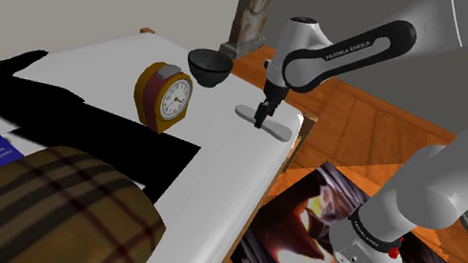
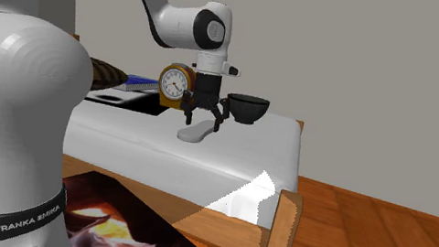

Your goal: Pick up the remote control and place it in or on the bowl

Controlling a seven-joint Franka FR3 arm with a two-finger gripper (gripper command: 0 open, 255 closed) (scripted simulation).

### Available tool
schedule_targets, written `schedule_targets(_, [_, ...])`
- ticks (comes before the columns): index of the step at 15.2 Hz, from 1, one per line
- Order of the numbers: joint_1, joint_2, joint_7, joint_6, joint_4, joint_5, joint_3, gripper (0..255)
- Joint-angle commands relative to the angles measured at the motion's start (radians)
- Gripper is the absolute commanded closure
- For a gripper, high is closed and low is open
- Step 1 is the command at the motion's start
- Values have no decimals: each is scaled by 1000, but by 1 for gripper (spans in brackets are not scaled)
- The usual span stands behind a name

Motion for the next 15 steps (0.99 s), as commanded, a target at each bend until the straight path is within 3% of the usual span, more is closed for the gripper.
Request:
schedule_targets(1, [0,4,-1,11,-6,0,-1,0])
schedule_targets(7, [-1,4,-1,11,-6,0,-1,0])
schedule_targets(8, [-1,4,-1,11,-6,0,-1,255])
schedule_targets(15, [-1,4,-1,11,-6,0,-1,255])
